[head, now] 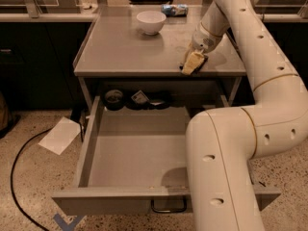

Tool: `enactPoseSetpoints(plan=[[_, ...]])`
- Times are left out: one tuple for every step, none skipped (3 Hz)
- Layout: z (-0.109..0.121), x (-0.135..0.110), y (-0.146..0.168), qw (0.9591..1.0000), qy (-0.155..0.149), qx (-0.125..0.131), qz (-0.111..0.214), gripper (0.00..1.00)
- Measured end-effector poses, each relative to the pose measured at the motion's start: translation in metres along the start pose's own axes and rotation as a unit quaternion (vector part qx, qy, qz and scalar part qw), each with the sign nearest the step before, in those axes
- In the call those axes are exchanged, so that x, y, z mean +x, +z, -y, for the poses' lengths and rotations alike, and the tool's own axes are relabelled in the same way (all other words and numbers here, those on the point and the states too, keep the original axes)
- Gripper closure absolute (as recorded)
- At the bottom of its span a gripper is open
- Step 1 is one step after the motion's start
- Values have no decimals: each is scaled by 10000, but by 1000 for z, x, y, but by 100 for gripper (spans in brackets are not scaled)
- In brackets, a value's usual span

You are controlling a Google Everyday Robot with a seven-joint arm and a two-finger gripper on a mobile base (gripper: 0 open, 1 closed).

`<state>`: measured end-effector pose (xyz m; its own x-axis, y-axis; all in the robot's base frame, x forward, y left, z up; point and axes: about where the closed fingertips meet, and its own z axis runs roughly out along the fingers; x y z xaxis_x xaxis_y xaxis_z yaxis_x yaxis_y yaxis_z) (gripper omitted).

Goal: Place rxbar chocolate into top drawer

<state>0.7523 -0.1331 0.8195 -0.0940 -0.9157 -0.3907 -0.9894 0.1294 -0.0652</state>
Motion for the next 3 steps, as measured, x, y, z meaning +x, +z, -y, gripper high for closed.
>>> enactPoseSetpoints(plan=[[-1,3,7,10000,0,1,0,11],[-1,3,7,10000,0,2,0,0],[9,-2,10,9998,1,173,77,0]])
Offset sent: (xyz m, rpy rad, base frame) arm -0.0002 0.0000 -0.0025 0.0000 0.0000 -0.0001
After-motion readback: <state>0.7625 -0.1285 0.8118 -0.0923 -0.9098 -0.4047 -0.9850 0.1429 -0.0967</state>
